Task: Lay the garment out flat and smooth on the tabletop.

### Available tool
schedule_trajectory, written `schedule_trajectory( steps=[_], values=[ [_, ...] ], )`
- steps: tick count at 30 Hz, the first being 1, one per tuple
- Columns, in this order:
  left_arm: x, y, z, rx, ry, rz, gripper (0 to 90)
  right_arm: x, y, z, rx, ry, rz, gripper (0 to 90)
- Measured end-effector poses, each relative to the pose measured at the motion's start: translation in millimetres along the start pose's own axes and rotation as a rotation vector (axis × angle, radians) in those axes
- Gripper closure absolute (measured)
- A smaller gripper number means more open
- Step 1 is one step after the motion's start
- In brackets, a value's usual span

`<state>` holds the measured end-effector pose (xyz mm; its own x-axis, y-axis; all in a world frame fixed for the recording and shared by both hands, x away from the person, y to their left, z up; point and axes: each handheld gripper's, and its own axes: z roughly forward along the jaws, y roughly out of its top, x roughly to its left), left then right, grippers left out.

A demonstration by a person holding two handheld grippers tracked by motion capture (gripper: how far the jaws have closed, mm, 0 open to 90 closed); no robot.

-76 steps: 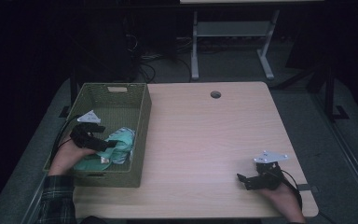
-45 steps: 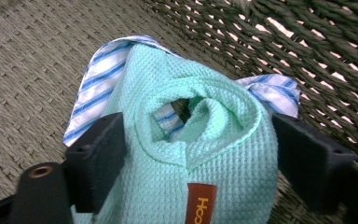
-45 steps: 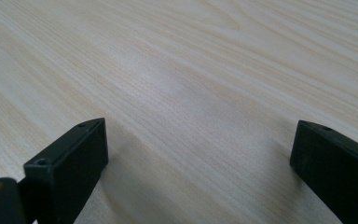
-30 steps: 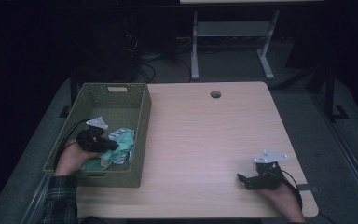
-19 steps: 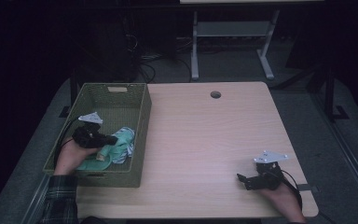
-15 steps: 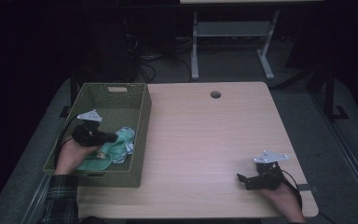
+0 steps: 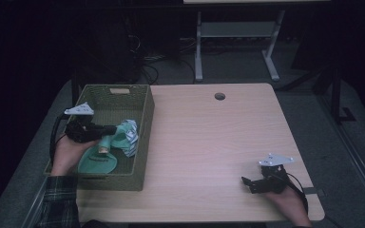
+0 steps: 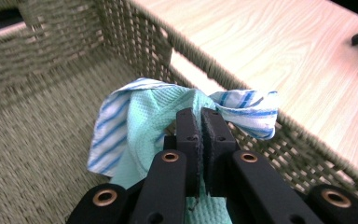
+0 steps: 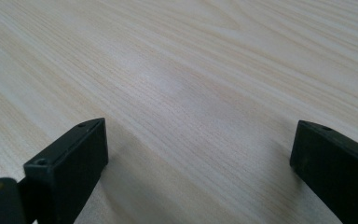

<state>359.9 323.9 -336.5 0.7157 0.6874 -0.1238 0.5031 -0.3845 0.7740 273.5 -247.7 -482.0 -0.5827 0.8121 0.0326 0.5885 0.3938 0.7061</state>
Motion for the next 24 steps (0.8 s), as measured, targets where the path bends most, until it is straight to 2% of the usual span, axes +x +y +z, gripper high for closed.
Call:
schedule_trajectory(
  steps=[5, 20, 24],
  values=[
    [-2.4, 7.4, -5.4, -0.032, -0.014, -0.001, 86.3, 0.0, -0.1, 0.0, -0.001, 0.0, 0.0, 3.7],
    [-8.8, 32.9, -17.3, -0.079, -0.034, 0.015, 86.4, 0.1, -0.1, 0.1, -0.001, 0.001, -0.001, 3.7],
    [-10.9, 40.7, -23.7, -0.109, -0.039, 0.011, 86.4, 0.0, -0.1, 0.0, -0.001, 0.001, -0.002, 3.7]
  ],
)
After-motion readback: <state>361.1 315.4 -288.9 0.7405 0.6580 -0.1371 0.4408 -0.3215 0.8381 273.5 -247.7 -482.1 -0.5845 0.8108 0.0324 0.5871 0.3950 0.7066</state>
